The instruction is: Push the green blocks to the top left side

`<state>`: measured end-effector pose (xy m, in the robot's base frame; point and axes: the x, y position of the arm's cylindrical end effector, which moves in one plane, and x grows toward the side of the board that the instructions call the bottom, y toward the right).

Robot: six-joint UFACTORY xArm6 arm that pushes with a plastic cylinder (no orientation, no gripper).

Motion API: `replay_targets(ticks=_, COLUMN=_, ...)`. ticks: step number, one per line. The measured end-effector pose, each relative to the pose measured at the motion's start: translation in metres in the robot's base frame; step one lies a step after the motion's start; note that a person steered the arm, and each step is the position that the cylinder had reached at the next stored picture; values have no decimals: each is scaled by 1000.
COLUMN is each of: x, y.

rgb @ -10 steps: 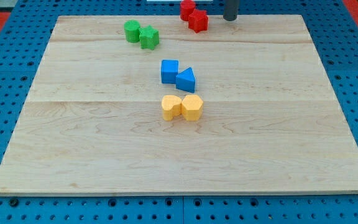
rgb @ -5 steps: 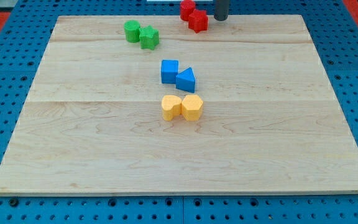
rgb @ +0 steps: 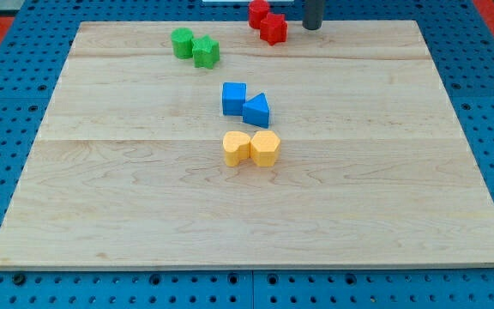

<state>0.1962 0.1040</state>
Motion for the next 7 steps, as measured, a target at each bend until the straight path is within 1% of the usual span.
replay_targets(ticks=1, x=8, y=0)
replay_targets(ticks=3, x=42, y=-3)
replay_targets(ticks=4, x=55, y=-19)
replay_targets(ticks=7, x=67, y=-107)
